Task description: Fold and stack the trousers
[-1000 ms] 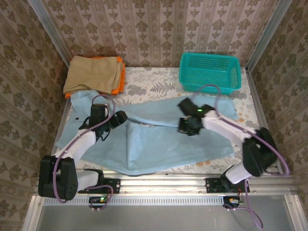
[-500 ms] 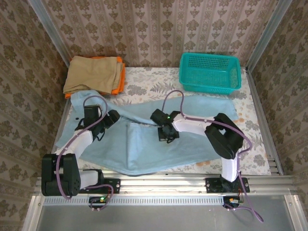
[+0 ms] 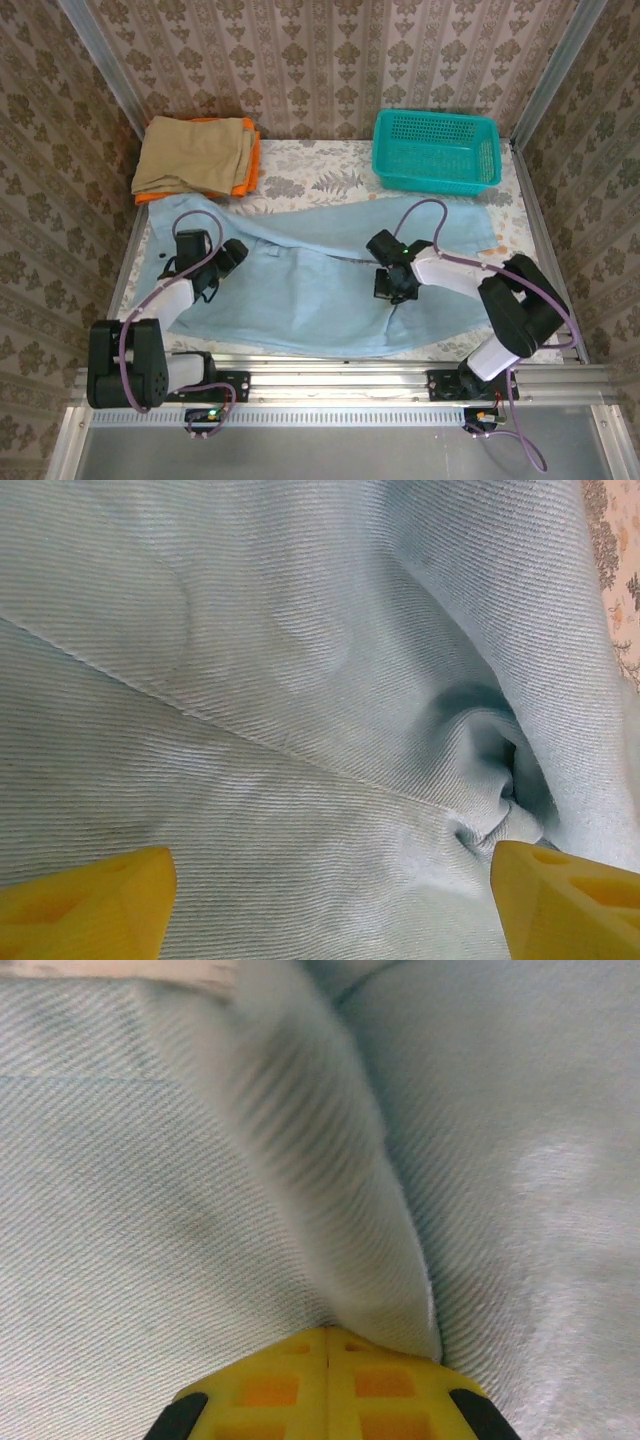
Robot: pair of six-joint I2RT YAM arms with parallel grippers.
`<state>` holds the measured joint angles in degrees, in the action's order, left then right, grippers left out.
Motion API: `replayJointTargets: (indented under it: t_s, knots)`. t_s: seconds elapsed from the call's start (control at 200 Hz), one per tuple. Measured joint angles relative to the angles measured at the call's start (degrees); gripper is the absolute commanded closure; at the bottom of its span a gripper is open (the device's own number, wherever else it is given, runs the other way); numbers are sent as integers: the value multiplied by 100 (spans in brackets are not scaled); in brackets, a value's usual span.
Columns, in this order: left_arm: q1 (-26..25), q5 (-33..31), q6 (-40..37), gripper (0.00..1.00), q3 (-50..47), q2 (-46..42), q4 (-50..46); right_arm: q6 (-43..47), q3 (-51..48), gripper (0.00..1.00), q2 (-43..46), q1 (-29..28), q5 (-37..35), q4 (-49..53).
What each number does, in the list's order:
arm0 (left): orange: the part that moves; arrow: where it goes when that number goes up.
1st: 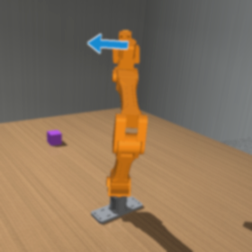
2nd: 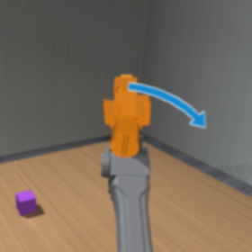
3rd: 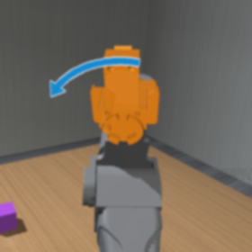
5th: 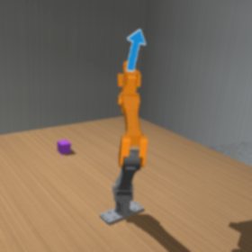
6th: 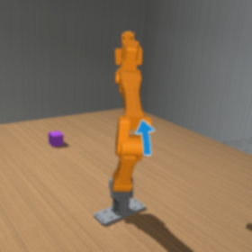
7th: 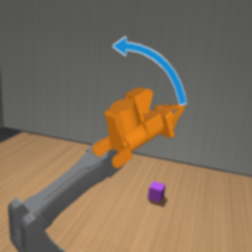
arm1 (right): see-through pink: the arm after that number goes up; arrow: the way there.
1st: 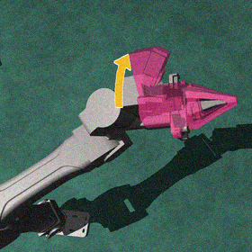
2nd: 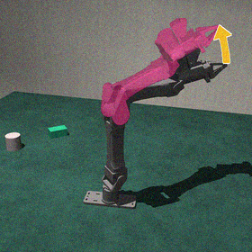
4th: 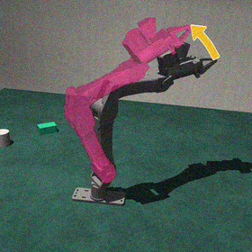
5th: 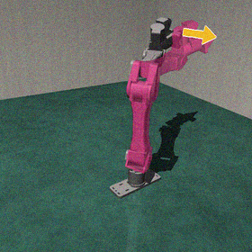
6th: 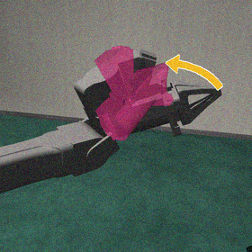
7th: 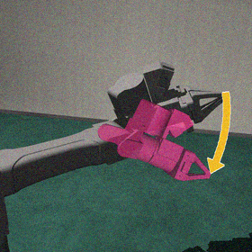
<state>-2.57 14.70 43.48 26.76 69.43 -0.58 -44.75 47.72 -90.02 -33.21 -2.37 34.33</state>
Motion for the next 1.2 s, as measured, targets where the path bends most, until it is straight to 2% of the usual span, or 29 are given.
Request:
replayJointTargets:
  t_s: [0.06,0.085,0.205,0.38,0.485,0.555,0.62,0.765,0.905,1.02,1.2]
  knots:
    - [0,-70,85,19,-201,-247,-20,0,-85,100,114,203,13,164]
    - [0,-103,118,19,-291,-337,-24,2,-111,96,151,295,26,212]
    - [2,-210,315,20,-774,-881,-164,74,-166,87,286,702,94,435]
    - [4,-304,417,23,-929,-1825,-938,407,267,76,396,920,114,907]
    - [2,-374,420,24,-732,-2422,-1488,586,619,77,621,1287,109,968]
    - [-26,-387,415,25,-505,-2518,-1615,675,708,89,734,1698,109,935]
    - [-101,-398,400,25,-234,-2299,-1615,719,706,100,730,2159,144,916]
    - [-306,-317,275,25,402,-1034,-1180,726,599,100,476,3115,341,616]
    - [-308,-271,278,26,487,-103,-509,658,328,100,184,3873,625,284]
    - [-208,-249,328,26,350,356,48,525,-28,100,151,4454,892,90]
    - [103,-223,417,25,-101,612,612,326,-450,100,348,5436,1355,-162]
